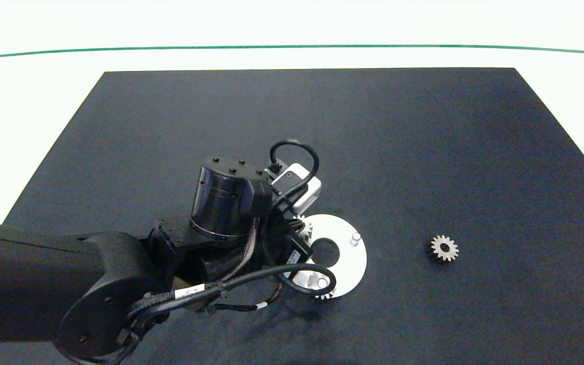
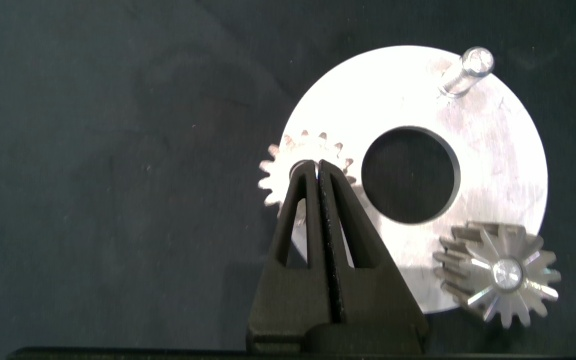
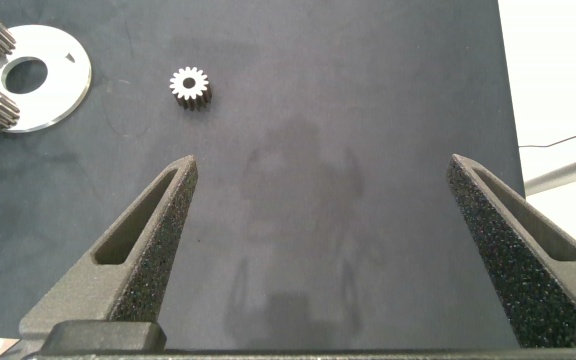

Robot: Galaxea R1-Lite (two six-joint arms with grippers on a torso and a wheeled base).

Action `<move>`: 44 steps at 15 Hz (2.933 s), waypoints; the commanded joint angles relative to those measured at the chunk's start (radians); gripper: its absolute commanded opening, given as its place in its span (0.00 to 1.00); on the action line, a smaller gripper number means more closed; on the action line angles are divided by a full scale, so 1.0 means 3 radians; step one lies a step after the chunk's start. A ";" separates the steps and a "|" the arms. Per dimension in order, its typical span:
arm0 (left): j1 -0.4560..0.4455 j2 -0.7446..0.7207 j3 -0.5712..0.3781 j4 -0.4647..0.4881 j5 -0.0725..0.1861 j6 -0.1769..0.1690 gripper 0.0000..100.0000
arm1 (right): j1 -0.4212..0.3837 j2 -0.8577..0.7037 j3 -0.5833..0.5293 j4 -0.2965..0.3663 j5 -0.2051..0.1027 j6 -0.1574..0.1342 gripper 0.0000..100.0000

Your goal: Install three planetary gears onto the carrier pins

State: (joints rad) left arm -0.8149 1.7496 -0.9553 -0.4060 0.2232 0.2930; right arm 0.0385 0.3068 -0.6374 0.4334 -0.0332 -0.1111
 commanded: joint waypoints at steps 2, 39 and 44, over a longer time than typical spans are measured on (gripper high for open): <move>0.0017 -0.0376 0.0157 0.0029 0.0008 -0.0031 1.00 | 0.0010 0.0005 -0.0007 0.0007 0.0008 -0.0003 1.00; 0.2737 -0.5351 0.1114 0.3061 0.0054 -0.0573 1.00 | 0.1625 0.4167 -0.0248 -0.2329 -0.0682 0.0396 1.00; 0.2706 -0.5326 0.1108 0.3076 0.0054 -0.0578 1.00 | 0.1533 0.4126 -0.0253 -0.2104 -0.0713 0.0391 1.00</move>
State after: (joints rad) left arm 0.0000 0.1417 -0.6223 0.5147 0.2377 0.1191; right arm 0.5040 1.5515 -0.7104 -0.1991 -0.2453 0.0053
